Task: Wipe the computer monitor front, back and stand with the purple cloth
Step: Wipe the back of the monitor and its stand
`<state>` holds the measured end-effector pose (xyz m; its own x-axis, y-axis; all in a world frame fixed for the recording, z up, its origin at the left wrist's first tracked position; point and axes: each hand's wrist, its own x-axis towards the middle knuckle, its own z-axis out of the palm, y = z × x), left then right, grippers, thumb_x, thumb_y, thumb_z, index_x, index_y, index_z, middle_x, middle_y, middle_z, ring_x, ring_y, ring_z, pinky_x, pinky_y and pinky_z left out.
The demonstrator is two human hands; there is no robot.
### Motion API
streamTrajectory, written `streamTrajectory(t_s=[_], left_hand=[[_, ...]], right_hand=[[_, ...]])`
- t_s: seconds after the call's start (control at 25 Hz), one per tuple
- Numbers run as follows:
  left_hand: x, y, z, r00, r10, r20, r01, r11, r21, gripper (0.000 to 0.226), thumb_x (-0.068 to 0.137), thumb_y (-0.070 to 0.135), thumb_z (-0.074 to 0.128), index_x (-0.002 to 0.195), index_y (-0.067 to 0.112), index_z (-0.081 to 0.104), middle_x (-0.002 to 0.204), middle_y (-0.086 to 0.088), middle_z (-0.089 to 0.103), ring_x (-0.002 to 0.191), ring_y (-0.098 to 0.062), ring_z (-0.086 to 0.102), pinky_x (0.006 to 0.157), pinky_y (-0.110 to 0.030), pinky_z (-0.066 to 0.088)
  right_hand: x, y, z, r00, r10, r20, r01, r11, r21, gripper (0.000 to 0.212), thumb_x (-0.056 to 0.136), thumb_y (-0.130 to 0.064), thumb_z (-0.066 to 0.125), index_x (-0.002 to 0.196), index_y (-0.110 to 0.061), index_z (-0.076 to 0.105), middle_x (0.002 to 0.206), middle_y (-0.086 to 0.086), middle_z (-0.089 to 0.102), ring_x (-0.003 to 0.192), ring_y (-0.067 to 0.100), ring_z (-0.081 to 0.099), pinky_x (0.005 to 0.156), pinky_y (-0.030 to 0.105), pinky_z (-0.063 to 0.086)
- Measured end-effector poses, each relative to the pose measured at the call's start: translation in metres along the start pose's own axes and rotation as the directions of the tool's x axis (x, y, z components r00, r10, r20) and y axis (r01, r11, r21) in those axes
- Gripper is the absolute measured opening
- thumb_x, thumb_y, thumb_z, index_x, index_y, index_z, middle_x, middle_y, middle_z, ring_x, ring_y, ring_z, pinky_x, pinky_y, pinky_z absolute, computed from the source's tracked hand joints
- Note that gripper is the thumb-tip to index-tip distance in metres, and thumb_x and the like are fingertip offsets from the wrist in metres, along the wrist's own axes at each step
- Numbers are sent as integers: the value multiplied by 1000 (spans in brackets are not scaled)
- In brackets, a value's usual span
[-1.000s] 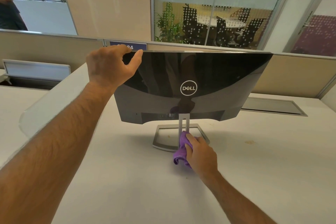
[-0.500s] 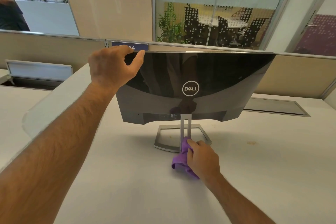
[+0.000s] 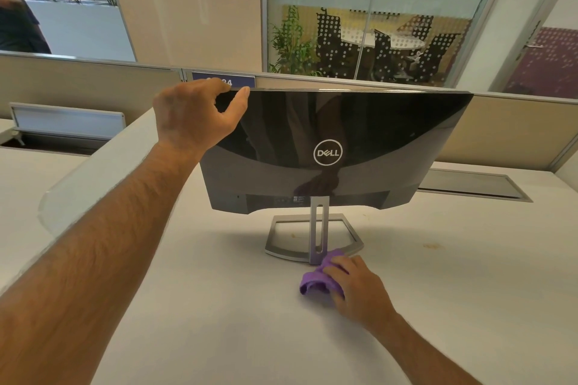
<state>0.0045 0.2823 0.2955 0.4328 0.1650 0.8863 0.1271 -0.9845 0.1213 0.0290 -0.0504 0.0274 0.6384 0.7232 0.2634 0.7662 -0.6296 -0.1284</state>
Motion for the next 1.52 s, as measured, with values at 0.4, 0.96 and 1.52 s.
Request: streamTrajectory(t_s=[0.4, 0.96, 1.52], left_hand=[[-1, 0, -1, 1000, 8, 10, -8, 1000, -3, 57, 93, 65, 46, 105, 17, 76, 91, -5, 77, 79, -23, 71, 69, -26, 48], [1, 0, 1, 1000, 3, 4, -3, 1000, -8, 57, 93, 64, 46, 102, 16, 76, 89, -5, 77, 76, -23, 71, 69, -26, 49], [-1, 0, 0, 1000, 19, 6, -19, 1000, -8, 57, 93, 63, 47, 103, 15, 76, 90, -6, 76, 77, -24, 71, 68, -28, 51]], right_hand=[[37, -9, -36, 840, 497, -219, -475, 868, 147, 46, 79, -37, 79, 114, -11, 63, 97, 6, 71, 72, 21, 63, 64, 26, 52], [44, -33, -16, 900, 404, 161, -412, 911, 18, 57, 98, -48, 48, 149, -27, 36, 111, -5, 63, 81, 11, 51, 70, 17, 40], [66, -45, -32, 678, 472, 564, -728, 537, 426, 42, 91, -33, 67, 127, -23, 49, 95, 1, 62, 77, 15, 66, 58, 17, 51]])
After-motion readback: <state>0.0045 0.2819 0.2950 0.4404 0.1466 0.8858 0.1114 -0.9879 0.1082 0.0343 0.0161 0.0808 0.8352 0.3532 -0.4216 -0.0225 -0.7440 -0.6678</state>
